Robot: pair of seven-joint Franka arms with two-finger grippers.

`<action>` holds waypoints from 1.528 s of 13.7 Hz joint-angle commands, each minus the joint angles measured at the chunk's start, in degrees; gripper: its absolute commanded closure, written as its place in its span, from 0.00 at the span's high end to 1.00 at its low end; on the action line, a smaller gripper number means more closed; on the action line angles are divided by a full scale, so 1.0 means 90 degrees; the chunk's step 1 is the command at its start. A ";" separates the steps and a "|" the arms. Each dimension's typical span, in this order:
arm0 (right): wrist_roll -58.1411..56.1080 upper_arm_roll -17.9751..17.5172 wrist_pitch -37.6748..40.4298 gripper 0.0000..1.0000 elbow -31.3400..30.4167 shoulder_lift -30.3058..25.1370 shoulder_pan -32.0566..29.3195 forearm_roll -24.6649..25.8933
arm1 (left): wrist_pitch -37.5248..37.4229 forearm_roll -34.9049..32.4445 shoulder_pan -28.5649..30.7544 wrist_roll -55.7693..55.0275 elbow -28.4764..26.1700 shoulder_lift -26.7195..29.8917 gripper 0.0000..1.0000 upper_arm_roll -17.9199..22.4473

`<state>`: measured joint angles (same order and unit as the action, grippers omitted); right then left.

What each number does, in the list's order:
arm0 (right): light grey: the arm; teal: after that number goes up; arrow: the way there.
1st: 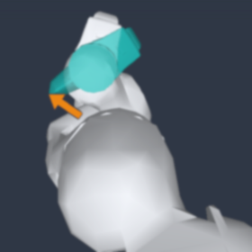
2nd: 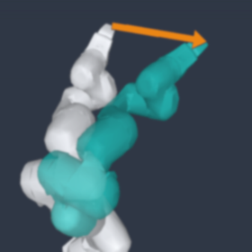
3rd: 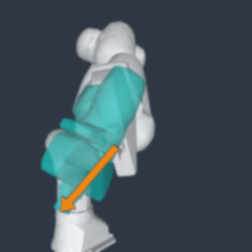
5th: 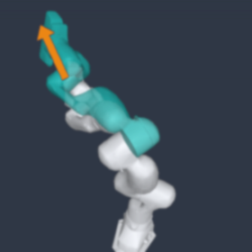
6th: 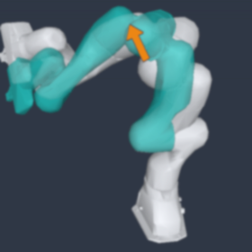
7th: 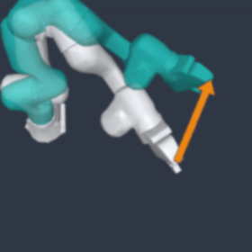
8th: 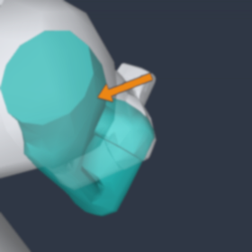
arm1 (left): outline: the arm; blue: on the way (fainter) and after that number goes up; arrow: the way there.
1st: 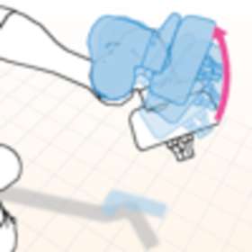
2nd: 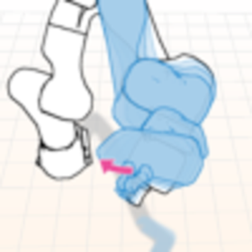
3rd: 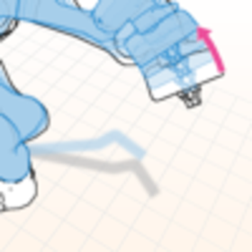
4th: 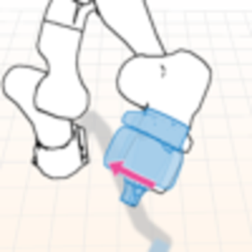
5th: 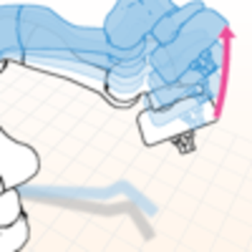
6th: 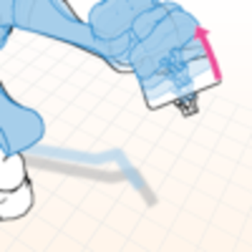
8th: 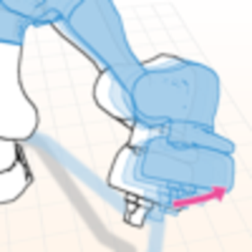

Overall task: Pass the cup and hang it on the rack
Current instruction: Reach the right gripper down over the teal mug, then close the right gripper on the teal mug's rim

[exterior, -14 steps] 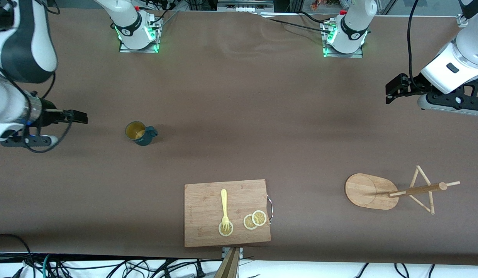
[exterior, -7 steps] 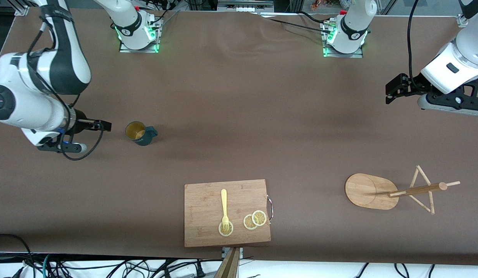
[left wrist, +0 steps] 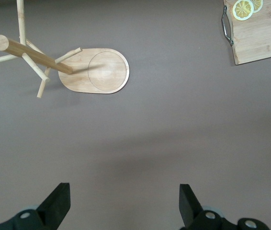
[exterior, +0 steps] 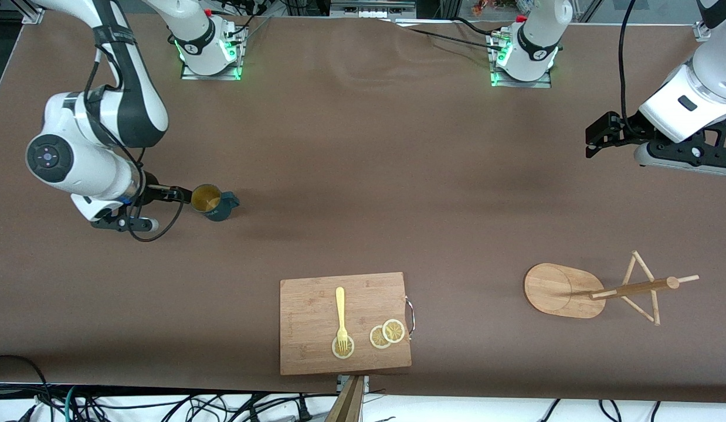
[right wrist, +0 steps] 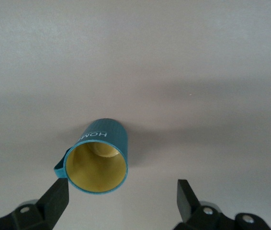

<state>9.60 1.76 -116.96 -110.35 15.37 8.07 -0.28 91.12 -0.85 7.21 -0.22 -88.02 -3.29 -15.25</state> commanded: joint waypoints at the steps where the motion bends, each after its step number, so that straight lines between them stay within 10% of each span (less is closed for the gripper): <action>1: 0.0086 -0.0068 -0.0567 1.00 -0.0579 -0.0194 0.0001 -0.0086 | 0.0012 -0.0072 -0.0001 0.0102 0.0024 0.0014 1.00 -0.0024; 21: -0.0440 -0.0068 -0.2336 1.00 -0.1762 -0.0038 -0.0008 -0.0086 | 0.0012 -0.0072 -0.0001 0.0102 0.0024 0.0005 1.00 -0.0024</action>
<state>7.71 1.29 -136.40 -125.12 15.37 8.10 -0.28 91.12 -0.85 7.21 -0.22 -88.02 -3.30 -15.25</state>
